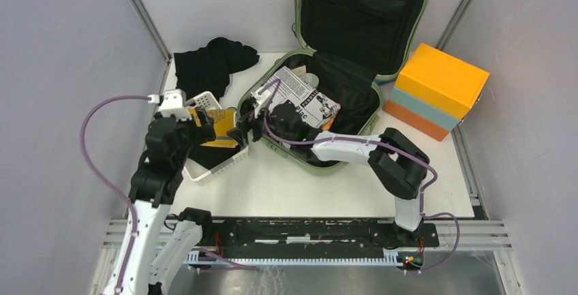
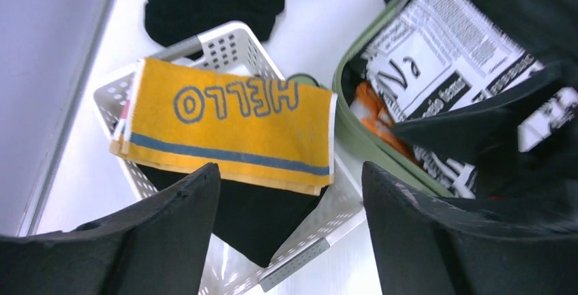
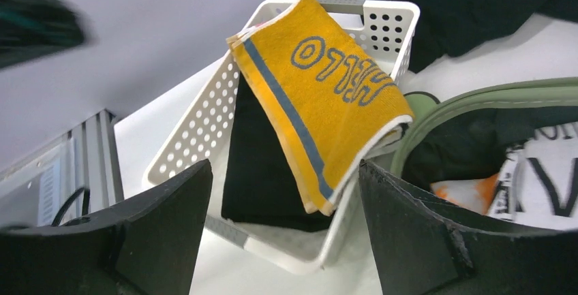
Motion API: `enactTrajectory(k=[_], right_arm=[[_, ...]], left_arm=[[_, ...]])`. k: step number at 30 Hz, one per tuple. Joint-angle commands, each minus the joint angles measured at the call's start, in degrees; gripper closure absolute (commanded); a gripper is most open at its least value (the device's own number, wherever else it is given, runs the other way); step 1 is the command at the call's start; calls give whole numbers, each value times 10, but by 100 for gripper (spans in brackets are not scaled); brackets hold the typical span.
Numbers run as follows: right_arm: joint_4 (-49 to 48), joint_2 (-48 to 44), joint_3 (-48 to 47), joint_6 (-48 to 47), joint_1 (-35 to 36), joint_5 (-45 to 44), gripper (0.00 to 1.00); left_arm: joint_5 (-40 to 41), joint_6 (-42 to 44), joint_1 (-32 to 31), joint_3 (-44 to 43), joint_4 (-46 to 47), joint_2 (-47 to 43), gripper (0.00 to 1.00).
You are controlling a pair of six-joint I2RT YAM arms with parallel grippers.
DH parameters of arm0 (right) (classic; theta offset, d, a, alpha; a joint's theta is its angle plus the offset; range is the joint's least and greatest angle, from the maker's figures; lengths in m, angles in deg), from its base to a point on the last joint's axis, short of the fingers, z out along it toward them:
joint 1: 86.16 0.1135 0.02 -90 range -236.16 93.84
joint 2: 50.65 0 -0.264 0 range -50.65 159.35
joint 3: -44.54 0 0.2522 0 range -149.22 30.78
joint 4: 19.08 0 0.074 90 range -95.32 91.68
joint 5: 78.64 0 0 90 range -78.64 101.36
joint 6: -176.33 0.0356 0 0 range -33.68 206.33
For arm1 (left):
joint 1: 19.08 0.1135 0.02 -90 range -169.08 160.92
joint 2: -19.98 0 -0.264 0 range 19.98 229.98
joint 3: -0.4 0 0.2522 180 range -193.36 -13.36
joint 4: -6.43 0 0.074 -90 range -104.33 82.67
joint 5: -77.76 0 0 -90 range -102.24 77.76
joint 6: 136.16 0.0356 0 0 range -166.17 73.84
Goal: Open, take out, and arrange the luggage
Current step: Adjust the clothes in the bin.
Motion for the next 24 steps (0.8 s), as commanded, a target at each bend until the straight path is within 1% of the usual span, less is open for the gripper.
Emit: enactTrajectory(k=[1, 5, 8, 10, 13, 18, 24], right_arm=[[83, 55, -92, 63, 32, -150, 16], [136, 99, -152, 110, 51, -224, 16], [179, 124, -192, 149, 62, -278, 18], [200, 137, -211, 169, 68, -291, 20], [189, 142, -211, 187, 75, -302, 30], [199, 160, -227, 231, 78, -341, 31], [204, 199, -272, 266, 76, -365, 30]], left_arm=[[52, -49, 2, 2, 23, -63, 16], [55, -49, 2, 7, 19, -101, 14], [62, -46, 1, 13, 14, -120, 14], [67, -43, 2, 17, 12, -132, 14], [76, -38, 2, 21, 9, -151, 14], [93, -32, 1, 17, 2, -170, 14], [93, -34, 1, 16, 1, -173, 14]])
